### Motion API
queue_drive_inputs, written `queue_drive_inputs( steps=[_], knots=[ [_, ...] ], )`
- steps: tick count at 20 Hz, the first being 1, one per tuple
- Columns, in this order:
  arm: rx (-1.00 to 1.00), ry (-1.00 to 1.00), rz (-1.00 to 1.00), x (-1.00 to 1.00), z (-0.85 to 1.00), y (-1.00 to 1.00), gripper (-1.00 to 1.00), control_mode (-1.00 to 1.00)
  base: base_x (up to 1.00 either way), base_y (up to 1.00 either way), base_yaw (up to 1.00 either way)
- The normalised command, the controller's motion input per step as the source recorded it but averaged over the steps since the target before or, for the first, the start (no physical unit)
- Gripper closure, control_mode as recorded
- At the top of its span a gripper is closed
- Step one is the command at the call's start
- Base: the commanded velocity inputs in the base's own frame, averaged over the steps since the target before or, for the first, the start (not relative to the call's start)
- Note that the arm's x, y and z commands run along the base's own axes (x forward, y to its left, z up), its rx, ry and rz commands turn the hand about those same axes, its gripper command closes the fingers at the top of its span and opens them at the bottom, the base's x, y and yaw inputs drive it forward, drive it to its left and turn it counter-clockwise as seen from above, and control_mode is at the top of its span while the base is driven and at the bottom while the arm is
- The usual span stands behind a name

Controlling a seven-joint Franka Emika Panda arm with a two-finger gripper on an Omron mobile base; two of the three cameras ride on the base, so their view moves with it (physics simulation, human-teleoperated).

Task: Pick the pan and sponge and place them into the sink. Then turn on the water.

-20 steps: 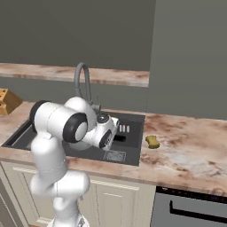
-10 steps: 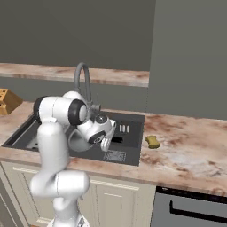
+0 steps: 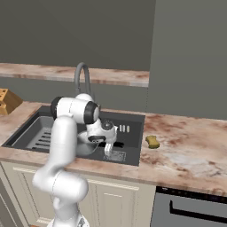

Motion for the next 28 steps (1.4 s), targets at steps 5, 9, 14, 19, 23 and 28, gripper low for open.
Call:
queue_drive_inputs(
  steps=[5, 9, 14, 19, 23, 28],
  knots=[
    [0.01, 0.0, 0.07, 0.27, -0.46, -0.15, 1.0, -1.0, 0.0, 0.0, 0.0],
    [0.0, 0.0, 0.04, 0.47, -0.28, -0.11, 1.0, -1.0, 0.0, 0.0, 0.0],
    [0.0, 0.0, 0.03, 0.73, -0.24, -0.06, 1.0, -1.0, 0.0, 0.0, 0.0],
    [0.0, 0.0, 0.03, 0.75, -0.25, -0.1, 1.0, -1.0, 0.0, 0.0, 0.0],
    [0.0, 0.0, 0.03, 0.68, -0.22, -0.18, 1.0, -1.0, 0.0, 0.0, 0.0],
    [0.01, 0.0, 0.02, 0.59, -0.17, -0.19, -1.0, -1.0, 0.0, 0.0, 0.0]
  ],
)
